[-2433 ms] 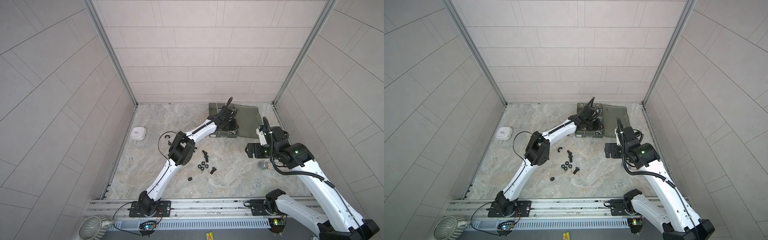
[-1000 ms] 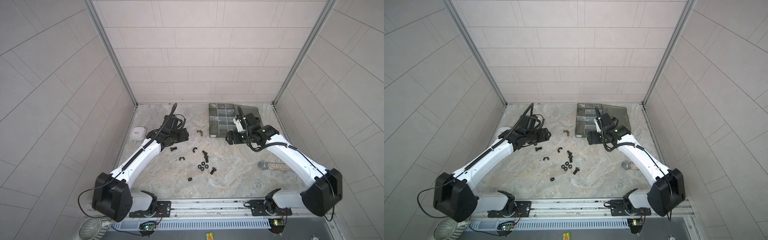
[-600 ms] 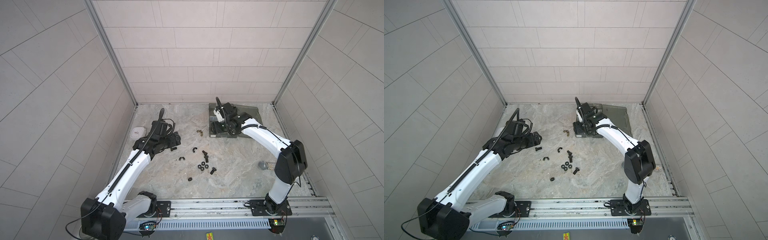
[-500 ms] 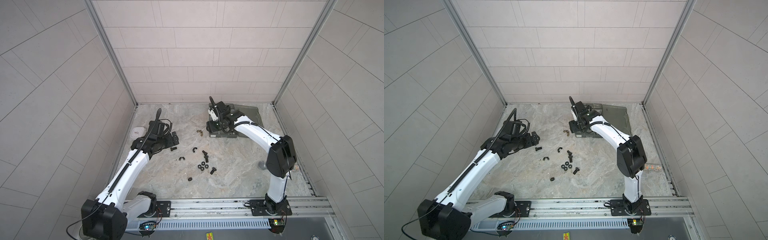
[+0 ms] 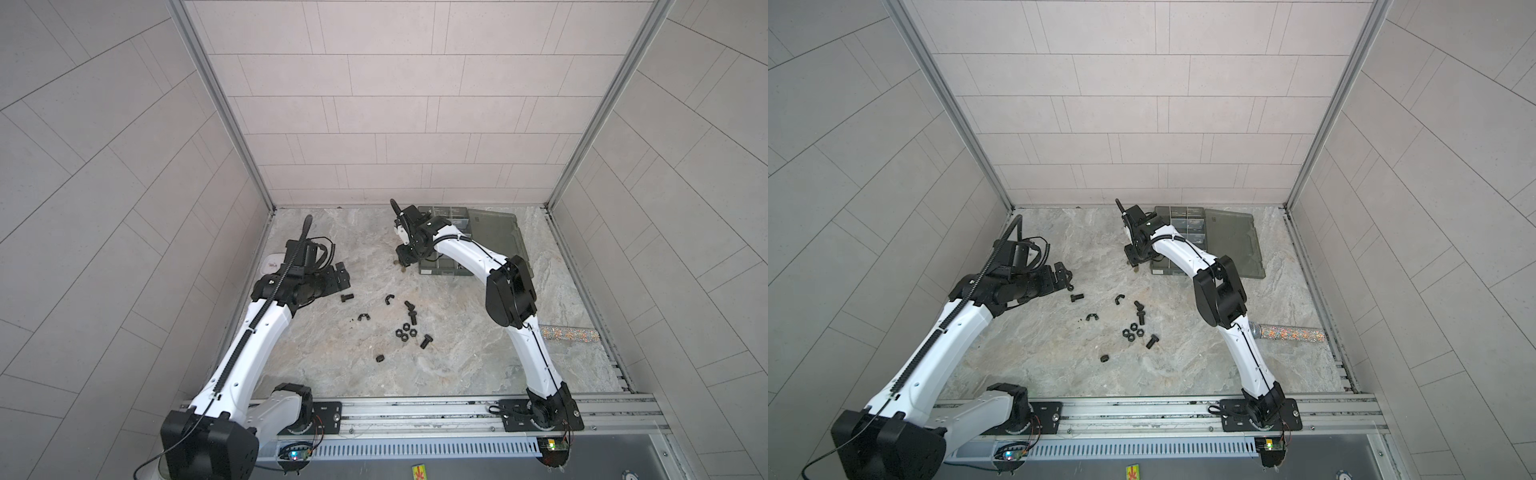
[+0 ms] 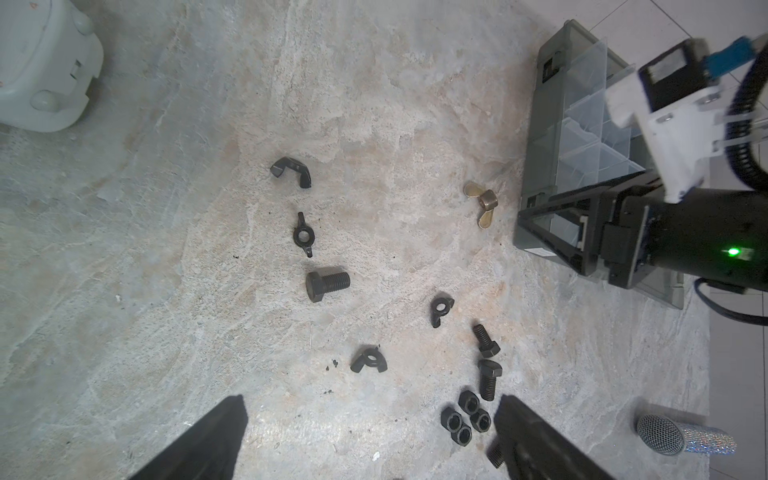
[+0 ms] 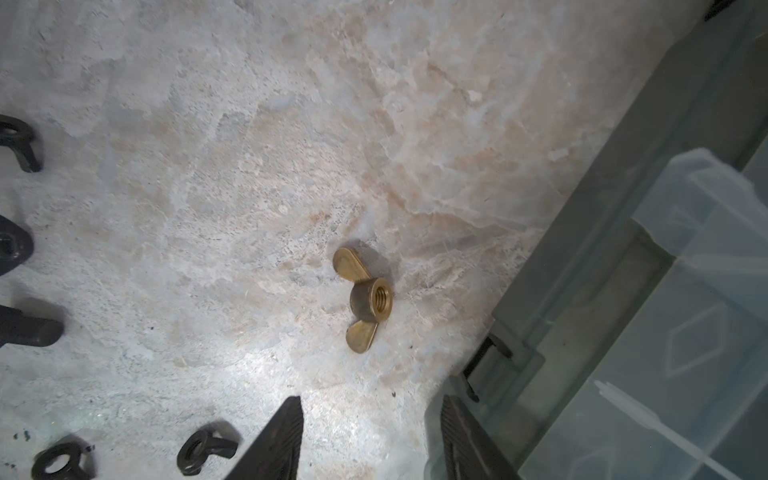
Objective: Sort the screws and nuts into containers
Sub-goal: 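Lower the right gripper onto the brass wing nut and close on it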
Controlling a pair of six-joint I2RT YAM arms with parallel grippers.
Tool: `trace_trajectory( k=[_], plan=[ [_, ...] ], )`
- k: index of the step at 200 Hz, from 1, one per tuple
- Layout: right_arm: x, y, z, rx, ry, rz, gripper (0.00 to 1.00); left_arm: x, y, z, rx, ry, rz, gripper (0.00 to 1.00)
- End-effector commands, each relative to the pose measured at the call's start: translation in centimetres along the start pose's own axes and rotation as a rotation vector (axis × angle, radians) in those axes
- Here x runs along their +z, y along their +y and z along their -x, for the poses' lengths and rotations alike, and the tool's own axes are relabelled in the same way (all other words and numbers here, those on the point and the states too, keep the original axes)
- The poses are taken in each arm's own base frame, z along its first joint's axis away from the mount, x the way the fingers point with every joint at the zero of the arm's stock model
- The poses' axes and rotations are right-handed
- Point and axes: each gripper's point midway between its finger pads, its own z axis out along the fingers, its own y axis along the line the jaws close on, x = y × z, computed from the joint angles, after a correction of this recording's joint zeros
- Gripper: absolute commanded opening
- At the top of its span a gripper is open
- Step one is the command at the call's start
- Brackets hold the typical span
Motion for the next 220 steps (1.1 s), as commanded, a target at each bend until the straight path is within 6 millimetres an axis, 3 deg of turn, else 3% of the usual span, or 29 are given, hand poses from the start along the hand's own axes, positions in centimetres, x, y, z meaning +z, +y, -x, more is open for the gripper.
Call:
trace_trajectory(
  k=[1,64,120,170,220],
  plan=[
    [0.9,-0.6,0.0,-0.038,0.021,-0.031,0.55,-0.8,-0.1,0.7,0.021,0.001,-0.002,1.00],
    [4.3,-0.9,-0.3,-0.050,0.045,-0.041,0.54,-0.7,0.7,0.8,0.023,0.028,0.007,1.00],
    [6.0,-0.3,0.6,-0.060,0.001,-0.006,0.51,-0.5,1.1,0.5,0.003,0.031,0.011,1.00],
    [6.9,-0.3,-0.1,-0.052,0.026,-0.001,0.47,-0.9,1.9,0.2,-0.005,0.022,0.030,1.00],
    [7.2,-0.2,-0.6,-0.054,0.042,-0.016,0.32,-0.9,2.2,0.3,-0.017,0.021,0.031,1.00]
  ],
)
